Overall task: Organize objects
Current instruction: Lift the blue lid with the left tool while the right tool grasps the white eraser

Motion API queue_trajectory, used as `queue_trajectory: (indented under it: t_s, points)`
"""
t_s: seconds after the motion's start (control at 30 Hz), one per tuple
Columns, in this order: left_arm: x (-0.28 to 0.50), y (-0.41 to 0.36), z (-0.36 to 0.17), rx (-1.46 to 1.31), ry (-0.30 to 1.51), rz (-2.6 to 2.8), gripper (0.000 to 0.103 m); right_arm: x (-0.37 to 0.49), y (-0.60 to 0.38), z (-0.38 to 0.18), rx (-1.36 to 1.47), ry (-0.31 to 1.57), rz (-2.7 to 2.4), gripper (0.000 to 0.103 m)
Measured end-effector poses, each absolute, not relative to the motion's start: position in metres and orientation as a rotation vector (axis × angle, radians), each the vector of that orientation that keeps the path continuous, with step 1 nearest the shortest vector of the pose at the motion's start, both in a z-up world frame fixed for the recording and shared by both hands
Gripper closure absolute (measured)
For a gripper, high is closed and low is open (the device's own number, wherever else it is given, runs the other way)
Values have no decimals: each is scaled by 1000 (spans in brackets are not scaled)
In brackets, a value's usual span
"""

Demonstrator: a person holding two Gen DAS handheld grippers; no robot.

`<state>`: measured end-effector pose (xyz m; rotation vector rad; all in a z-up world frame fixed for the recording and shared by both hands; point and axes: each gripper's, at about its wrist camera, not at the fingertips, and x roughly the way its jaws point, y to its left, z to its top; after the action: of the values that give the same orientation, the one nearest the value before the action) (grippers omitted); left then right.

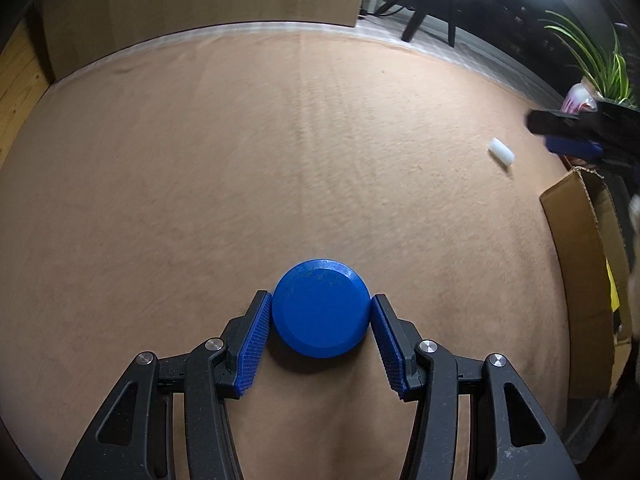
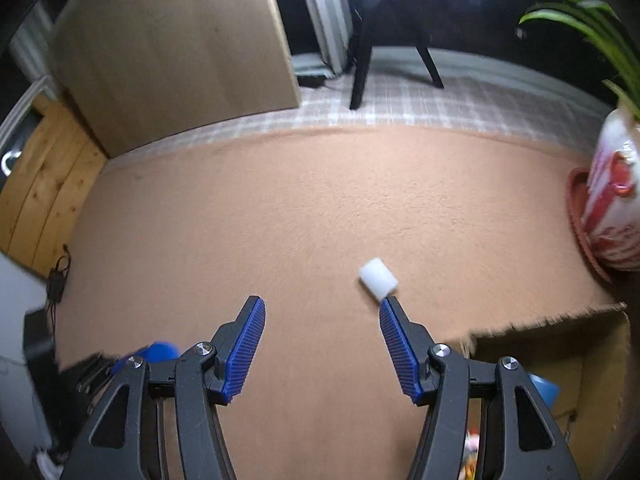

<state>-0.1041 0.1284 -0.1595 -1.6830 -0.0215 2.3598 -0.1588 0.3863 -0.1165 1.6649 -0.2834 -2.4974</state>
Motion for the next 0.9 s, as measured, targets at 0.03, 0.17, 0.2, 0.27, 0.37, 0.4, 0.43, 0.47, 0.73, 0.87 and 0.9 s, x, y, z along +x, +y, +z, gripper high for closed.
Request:
queue_trajectory:
  t_s: [0.03,0.17,0.2,0.27,0.37,0.4,0.43,0.47,0.73,0.87,0.9]
  points:
    - [-102,124,-160,-1688,-30,2356,49,-159,386,-116,1665,-283,-2497,47]
    - [-95,110,-157,-1709,-89,2337,42,-193,400,-139,1781,-436,-2439,47]
    - [-95,107,-156,-1707,-101,2337,41,-199,400,-143,1811,-426,-2444,47]
    - [-93,100,-155,-1704,-110,2339,41,-204,396,-150,1863,-377,-2449,47]
    - [-92,92,-154,-1700,-127,2343,41,-209,391,-155,1897,-310,-2455,49]
    - [-92,90,-153,-1698,-129,2343,41,-213,385,-160,1933,-236,-2461,50]
    - [-92,89,-153,-1694,-135,2342,41,-213,385,-160,1933,-236,-2461,55]
    - [-92,87,-152,-1690,-140,2342,41,-215,382,-164,1972,-192,-2457,58]
    - [-94,84,-153,-1679,-154,2316,41,-208,381,-172,2027,-140,-2472,72]
    - [-95,86,-153,-1675,-146,2306,41,-204,389,-170,2030,-173,-2488,87]
    - [-95,87,-152,-1674,-144,2306,41,-203,393,-169,2025,-199,-2489,89]
